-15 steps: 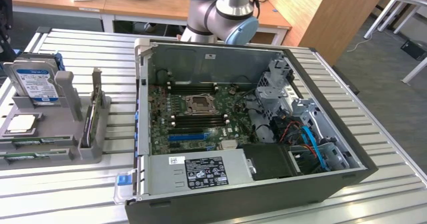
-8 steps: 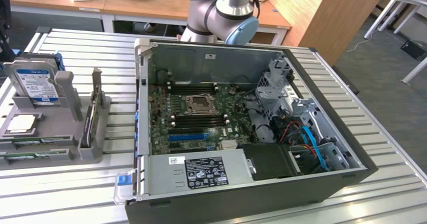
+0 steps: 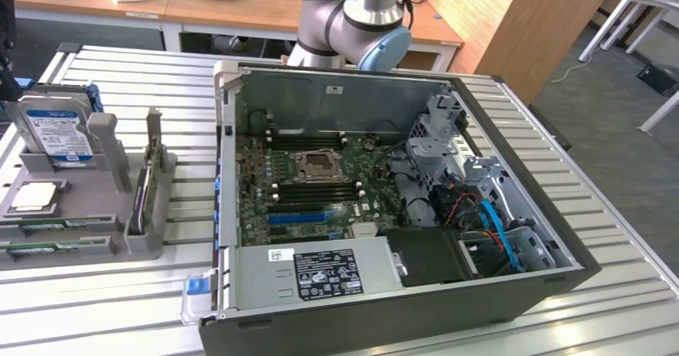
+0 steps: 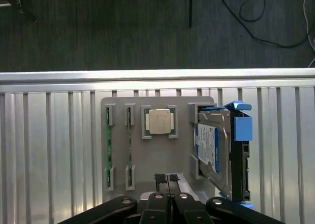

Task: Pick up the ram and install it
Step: 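Pick up the ram and move it above insertion slot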

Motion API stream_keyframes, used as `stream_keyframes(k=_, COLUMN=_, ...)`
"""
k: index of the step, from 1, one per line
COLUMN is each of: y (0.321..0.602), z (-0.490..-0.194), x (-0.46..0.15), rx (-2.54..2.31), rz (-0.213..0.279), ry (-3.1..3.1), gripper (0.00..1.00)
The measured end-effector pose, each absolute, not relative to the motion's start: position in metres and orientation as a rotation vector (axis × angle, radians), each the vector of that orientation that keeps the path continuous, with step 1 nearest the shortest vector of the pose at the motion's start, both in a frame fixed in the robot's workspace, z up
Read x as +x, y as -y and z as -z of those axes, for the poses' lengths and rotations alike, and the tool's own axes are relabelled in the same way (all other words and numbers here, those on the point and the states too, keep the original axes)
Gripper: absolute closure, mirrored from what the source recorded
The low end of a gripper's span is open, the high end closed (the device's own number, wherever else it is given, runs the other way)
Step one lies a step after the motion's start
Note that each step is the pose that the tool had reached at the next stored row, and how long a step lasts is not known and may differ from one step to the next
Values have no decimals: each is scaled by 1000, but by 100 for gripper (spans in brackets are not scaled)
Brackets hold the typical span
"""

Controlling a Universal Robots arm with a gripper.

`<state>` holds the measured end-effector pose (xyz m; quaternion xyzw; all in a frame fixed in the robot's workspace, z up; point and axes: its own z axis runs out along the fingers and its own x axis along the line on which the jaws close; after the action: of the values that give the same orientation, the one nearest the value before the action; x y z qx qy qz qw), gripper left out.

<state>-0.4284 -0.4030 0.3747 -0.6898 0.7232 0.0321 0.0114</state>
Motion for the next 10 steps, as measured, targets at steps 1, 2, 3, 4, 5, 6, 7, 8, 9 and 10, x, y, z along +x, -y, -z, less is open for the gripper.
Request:
stream_keyframes(k=1, y=403, z=-375, x=-428, rx=-2153, rz=-100, ry=-2255, gripper=89)
stream_keyframes(k=2, y=403, z=-375, x=-428, rx=-2153, rz=-100, ry=-2255, gripper=89)
stream_keyframes(k=3, y=403, z=-375, x=-428, rx=-2153, rz=-100, ry=-2255, gripper=89)
stream_keyframes(k=4, y=403, z=-375, x=-428, rx=-2153, rz=-100, ry=-2255, gripper=89)
stream_keyframes(k=5, y=404, z=-375, x=-428, rx=-2154, rz=-100, ry=-2254, gripper=89)
stream_keyframes(k=6, y=405, z=-375, x=-428, rx=-2154, rz=-100, ry=-2254, gripper=89)
stream_keyframes(k=7, y=407, z=-375, x=-428, rx=-2155, rz=-100, ry=-2253, gripper=89)
stream_keyframes(k=8, y=408, z=-375, x=-428, rx=-2155, rz=-100, ry=-2253, gripper=89)
stream_keyframes(k=9, y=409, z=-375, x=-428, rx=-2156, rz=-101, ry=-2252, gripper=89)
stream_keyframes(k=10, y=410, z=-375, x=-428, rx=-2156, rz=-100, ry=-2252, gripper=89)
